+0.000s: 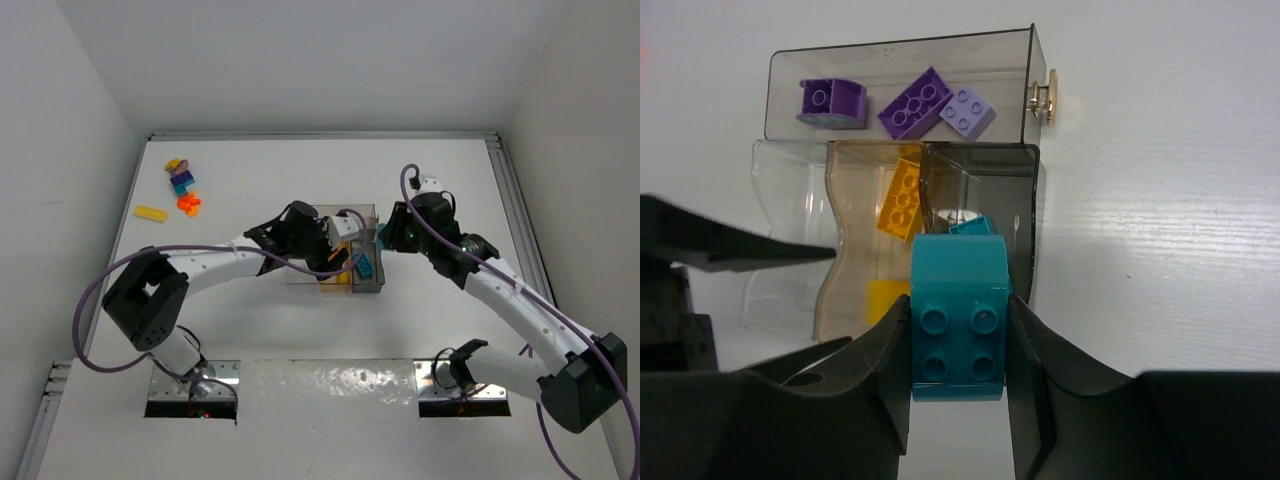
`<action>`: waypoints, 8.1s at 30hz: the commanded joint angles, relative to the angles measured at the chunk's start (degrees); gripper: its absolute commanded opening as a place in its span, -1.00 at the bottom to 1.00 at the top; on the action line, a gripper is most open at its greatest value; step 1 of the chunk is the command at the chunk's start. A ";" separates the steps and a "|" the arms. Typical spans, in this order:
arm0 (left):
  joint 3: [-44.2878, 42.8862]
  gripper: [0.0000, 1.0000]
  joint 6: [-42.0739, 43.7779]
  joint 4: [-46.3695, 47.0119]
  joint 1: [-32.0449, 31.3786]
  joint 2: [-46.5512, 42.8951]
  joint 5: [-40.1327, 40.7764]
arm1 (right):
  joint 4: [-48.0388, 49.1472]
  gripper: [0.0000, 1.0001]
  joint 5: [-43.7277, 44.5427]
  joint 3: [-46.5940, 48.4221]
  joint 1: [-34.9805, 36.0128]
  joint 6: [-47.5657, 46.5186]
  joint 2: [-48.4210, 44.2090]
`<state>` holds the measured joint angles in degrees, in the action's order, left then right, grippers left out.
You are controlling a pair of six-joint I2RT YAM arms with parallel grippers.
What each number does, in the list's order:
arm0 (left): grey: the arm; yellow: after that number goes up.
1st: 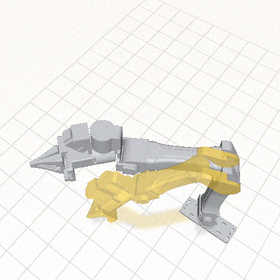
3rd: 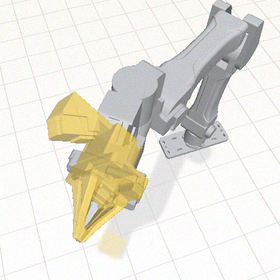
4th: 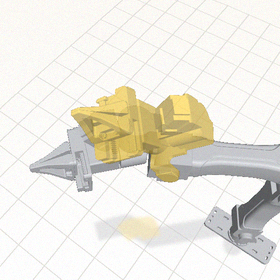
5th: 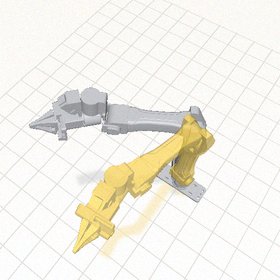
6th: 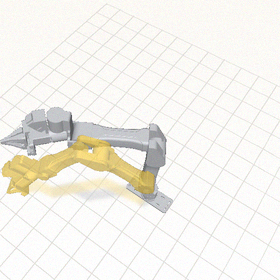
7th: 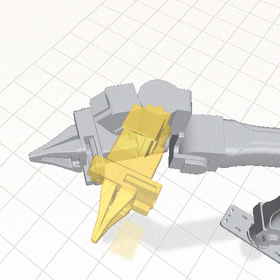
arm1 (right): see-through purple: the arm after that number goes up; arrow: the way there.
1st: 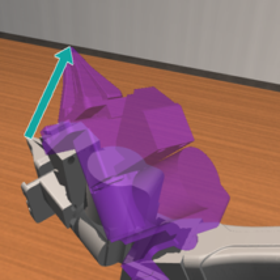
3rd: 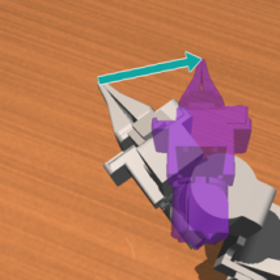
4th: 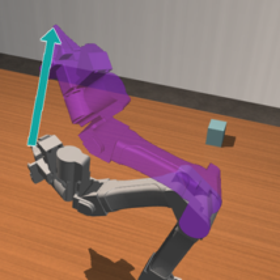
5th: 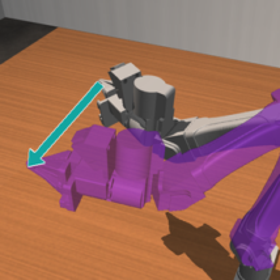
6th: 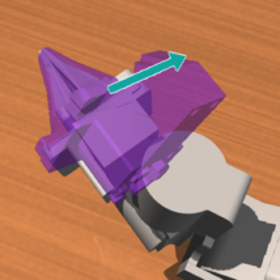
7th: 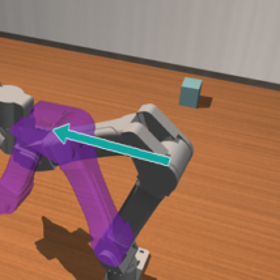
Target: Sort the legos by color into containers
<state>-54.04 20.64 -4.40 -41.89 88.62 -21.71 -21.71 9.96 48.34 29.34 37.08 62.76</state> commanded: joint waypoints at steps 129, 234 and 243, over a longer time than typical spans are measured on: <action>-25.68 -0.86 5.73 -45.79 7.79 12.45 5.80 | -10.63 -0.14 4.72 16.36 9.77 -6.76 10.01; -34.64 -0.89 1.33 -51.32 13.07 16.94 1.40 | -11.95 -0.24 9.29 16.27 9.68 -5.18 6.50; -32.01 -0.20 0.28 -50.53 11.48 17.99 4.31 | -12.04 -0.23 10.87 13.89 9.68 -6.58 2.45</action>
<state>-86.30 21.17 -54.96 -29.69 107.74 -18.13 -35.94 18.83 62.48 38.83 31.18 66.37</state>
